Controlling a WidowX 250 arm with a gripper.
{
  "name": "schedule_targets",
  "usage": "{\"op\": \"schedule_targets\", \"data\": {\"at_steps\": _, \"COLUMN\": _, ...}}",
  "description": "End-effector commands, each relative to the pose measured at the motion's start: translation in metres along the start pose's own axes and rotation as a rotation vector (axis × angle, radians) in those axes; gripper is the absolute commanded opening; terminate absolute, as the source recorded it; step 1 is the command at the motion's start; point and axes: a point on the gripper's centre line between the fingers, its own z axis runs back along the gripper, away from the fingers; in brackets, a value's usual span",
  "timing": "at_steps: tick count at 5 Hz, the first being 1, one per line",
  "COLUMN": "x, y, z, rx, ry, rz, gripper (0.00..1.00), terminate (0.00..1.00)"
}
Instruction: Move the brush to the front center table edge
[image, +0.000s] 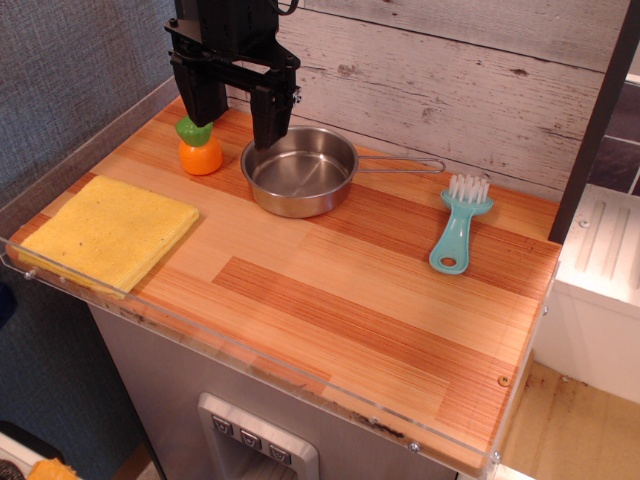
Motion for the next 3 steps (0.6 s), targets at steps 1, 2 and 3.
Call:
{"op": "schedule_targets", "data": {"at_steps": 1, "x": 0.000, "y": 0.000, "z": 0.000, "rx": 0.000, "ry": 0.000, "rz": 0.000, "gripper": 1.00, "terminate": 0.00}}
{"op": "schedule_targets", "data": {"at_steps": 2, "x": 0.020, "y": -0.046, "z": -0.006, "rx": -0.007, "ry": -0.007, "rz": -0.053, "gripper": 1.00, "terminate": 0.00}}
{"op": "schedule_targets", "data": {"at_steps": 3, "x": 0.034, "y": -0.093, "z": -0.008, "rx": -0.007, "ry": -0.020, "rz": -0.072, "gripper": 1.00, "terminate": 0.00}}
